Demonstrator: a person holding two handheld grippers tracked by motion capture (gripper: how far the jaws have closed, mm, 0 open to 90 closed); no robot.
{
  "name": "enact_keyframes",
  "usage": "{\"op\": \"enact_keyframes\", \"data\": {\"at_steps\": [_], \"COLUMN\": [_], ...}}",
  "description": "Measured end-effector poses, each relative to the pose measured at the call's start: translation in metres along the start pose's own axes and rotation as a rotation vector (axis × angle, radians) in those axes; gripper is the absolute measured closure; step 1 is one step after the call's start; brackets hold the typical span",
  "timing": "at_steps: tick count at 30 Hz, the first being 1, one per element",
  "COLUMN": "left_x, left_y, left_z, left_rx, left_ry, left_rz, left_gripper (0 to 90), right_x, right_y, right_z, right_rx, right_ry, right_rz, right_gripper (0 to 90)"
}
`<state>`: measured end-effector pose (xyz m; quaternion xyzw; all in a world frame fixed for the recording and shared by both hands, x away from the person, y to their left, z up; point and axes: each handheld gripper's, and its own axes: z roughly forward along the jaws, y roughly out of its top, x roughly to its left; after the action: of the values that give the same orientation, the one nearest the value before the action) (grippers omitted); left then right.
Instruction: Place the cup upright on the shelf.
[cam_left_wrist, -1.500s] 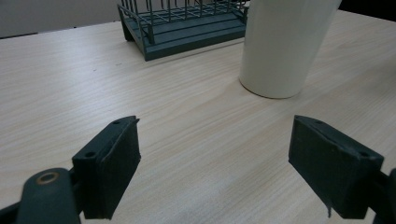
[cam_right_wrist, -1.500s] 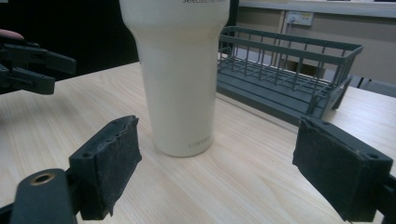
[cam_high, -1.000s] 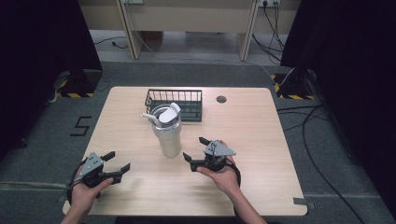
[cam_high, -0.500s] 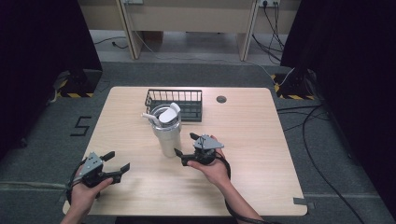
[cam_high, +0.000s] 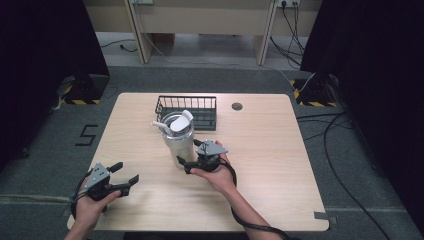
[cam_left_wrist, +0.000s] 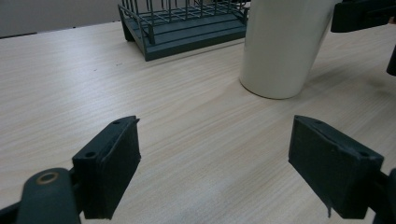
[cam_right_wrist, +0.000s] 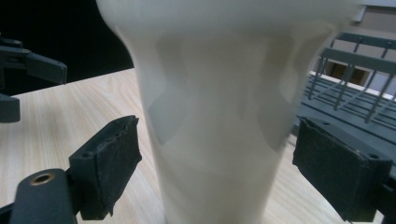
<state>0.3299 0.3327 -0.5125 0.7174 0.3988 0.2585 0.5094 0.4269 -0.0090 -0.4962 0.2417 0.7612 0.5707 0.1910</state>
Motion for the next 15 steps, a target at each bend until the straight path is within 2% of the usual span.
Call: {"op": "enact_keyframes", "data": {"at_steps": [5,15], "left_x": [0.0,0.0], "left_y": [0.0,0.0], "left_z": [0.0,0.0], "left_rx": [-0.001,0.002], "left_ry": [-0.001,-0.005], "left_rz": [0.001,0.001], "left_gripper": [15.9,15.9], "right_x": [0.0,-0.001], "right_y": [0.0,-0.003], "right_z": [0.009,0.025], "right_rx": [-0.004,-0.011], "right_ry": [-0.003,-0.007], "right_rz": [0.014,0.011], "right_gripper": [12.0,8.7]}}
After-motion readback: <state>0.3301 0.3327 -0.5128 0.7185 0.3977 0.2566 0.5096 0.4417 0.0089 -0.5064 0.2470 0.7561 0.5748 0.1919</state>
